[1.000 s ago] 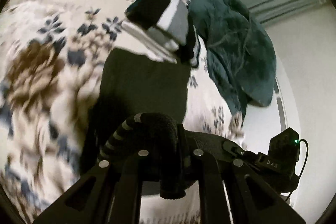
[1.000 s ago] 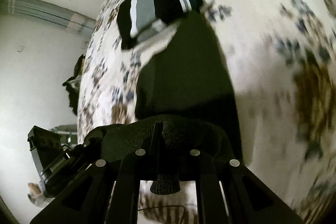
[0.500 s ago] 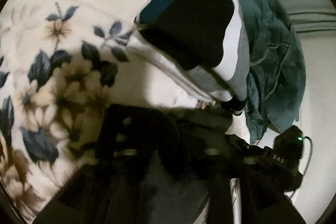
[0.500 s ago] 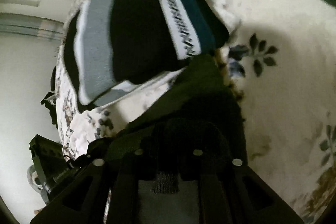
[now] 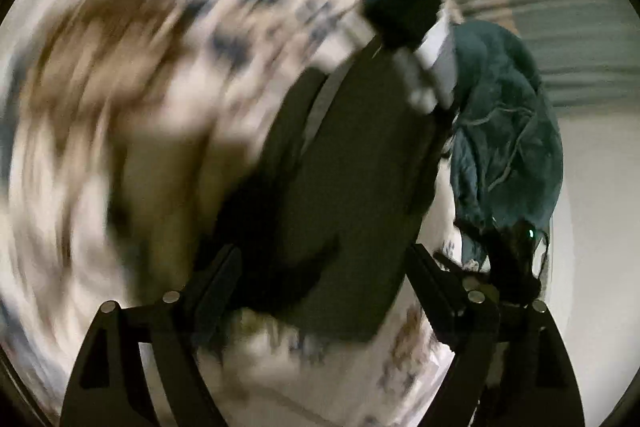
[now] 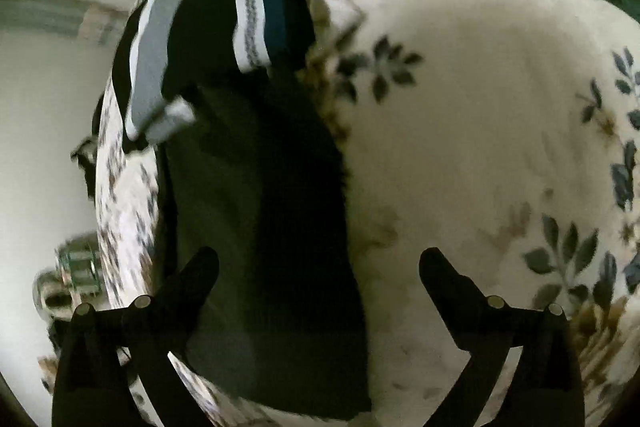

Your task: Fold small clothes

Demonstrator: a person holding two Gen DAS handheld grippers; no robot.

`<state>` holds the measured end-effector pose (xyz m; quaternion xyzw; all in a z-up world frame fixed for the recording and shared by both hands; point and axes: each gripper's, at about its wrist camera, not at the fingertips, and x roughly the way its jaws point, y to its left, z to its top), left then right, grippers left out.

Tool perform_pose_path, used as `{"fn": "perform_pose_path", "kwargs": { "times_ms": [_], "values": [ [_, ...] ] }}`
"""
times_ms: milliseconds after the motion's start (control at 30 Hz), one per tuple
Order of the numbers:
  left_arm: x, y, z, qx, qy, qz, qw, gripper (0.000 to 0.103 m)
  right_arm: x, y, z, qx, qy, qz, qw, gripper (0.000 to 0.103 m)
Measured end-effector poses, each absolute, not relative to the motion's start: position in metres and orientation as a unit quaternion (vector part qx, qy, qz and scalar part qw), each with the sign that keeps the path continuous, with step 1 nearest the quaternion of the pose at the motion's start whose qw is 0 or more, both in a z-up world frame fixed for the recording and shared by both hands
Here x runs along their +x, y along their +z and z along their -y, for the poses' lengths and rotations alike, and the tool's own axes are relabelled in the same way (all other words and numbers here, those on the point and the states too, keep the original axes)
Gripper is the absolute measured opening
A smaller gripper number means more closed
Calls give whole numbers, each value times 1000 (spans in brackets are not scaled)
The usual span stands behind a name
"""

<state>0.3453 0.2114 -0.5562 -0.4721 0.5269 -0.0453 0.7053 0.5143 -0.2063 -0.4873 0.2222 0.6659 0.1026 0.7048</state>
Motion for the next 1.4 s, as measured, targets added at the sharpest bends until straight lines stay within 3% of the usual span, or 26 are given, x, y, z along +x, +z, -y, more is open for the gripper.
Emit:
{"fn": "perform_pose_path", "kwargs": {
  "times_ms": [133, 467, 867, 967, 1067, 1400],
  "values": [
    [310, -587, -179, -546, -20, -503, 670, 84, 514, -501, 208, 212, 126, -684, 686, 102],
    [329, -631, -146, -614, 72, -396, 679, 86, 572, -560, 174, 223, 228, -698, 641, 102],
    [313, -644, -129, -616, 102, -374, 686, 89, 596, -589, 162, 272, 266, -691, 615, 103],
    [325, -646, -126, -610, 107, -358, 699, 99, 597, -592, 159, 258, 270, -698, 611, 103],
    [336, -642, -121, -591, 118, -357, 714, 102, 599, -595, 156, 254, 275, -701, 607, 103],
    [340, -644, -123, -590, 137, -357, 711, 102, 598, -605, 154, 275, 273, -698, 602, 103]
  ]
}}
